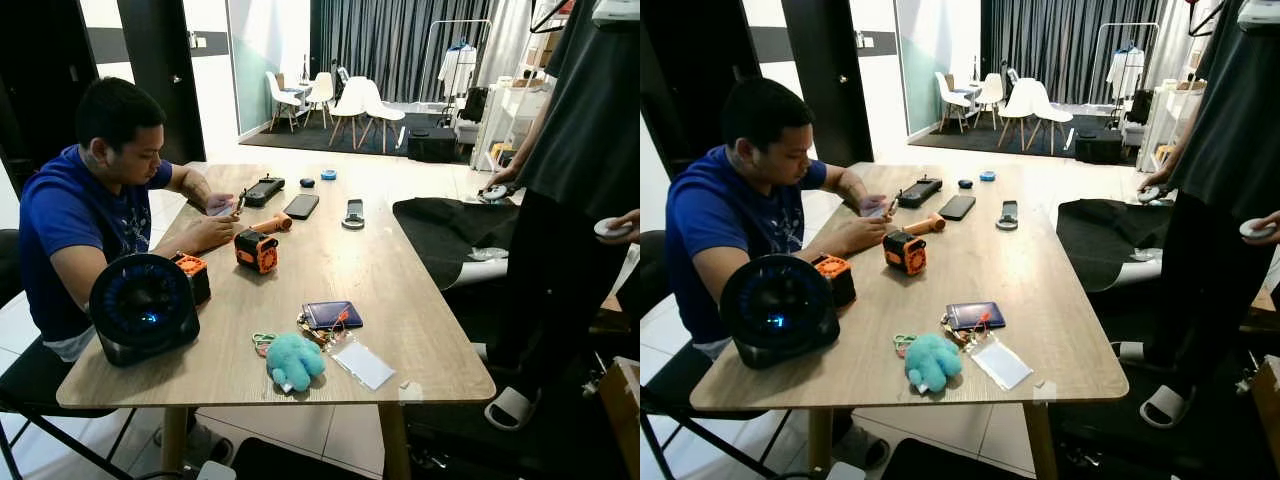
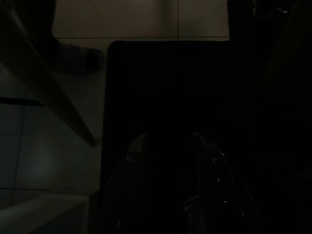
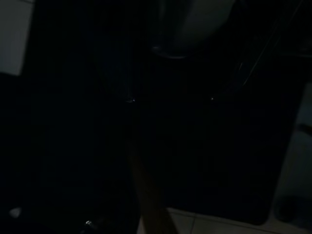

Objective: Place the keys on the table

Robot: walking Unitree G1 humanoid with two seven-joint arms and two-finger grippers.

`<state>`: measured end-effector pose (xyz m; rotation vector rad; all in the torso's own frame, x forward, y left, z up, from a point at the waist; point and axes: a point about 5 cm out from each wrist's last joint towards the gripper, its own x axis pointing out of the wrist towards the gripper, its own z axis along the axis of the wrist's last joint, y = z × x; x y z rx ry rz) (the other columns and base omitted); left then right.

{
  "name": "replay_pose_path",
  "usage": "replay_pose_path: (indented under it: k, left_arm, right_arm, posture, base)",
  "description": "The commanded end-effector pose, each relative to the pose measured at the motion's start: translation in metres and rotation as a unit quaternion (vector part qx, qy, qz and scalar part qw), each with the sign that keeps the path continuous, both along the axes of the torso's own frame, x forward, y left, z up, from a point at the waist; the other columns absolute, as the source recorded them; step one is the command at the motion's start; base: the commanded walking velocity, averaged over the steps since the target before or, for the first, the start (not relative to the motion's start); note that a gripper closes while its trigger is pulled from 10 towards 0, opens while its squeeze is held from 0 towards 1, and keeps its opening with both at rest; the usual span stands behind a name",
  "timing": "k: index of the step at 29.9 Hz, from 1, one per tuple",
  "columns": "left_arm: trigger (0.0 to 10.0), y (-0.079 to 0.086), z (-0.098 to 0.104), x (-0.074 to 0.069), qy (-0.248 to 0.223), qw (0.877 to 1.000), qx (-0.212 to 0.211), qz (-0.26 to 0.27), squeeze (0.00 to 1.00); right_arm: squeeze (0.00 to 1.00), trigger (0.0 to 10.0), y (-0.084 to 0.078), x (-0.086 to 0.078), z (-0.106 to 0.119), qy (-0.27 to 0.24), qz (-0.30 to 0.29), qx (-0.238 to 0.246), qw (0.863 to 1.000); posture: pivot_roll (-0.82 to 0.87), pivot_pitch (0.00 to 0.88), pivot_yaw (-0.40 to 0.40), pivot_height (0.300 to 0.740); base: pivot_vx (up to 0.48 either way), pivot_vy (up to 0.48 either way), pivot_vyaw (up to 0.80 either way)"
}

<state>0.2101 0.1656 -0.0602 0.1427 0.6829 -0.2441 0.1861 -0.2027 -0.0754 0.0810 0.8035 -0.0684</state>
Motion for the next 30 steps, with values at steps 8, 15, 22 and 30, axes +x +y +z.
replay_pose_path:
  k: [8, 15, 22, 30]
  left_arm:
    - [10.0, -0.007, -0.005, -0.008, 0.006, 1.000, -0.010, 0.009, 0.00]
    - [10.0, -0.005, -0.005, -0.009, 0.007, 1.000, -0.010, 0.015, 0.00]
    - [10.0, -0.001, -0.003, -0.006, 0.003, 1.000, -0.017, 0.025, 0.00]
    - [10.0, -0.001, -0.003, -0.004, 0.002, 1.000, -0.017, 0.021, 0.00]
  right_arm:
    - [0.00, 10.0, -0.003, 0.001, 0.001, 0.001, 0.020, -0.007, 1.000]
    - [0.00, 10.0, 0.004, -0.004, -0.002, 0.003, 0.021, 0.004, 1.000]
    - [0.00, 10.0, 0.007, -0.007, -0.004, 0.007, 0.018, 0.009, 1.000]
    - [0.00, 10.0, 0.010, -0.008, -0.005, 0.010, 0.019, 0.011, 1.000]
  posture:
    - [0.04, 0.021, -0.051, 0.740]
    - [0.05, 0.020, -0.034, 0.740]
    - [0.05, 0.021, -0.025, 0.740]
    - [0.05, 0.022, -0.022, 0.740]
  base:
    - [0.000, 0.000, 0.00]
    - [0.000, 0.000, 0.00]
    - [0.000, 0.000, 0.00]
    - [0.000, 0.000, 0.00]
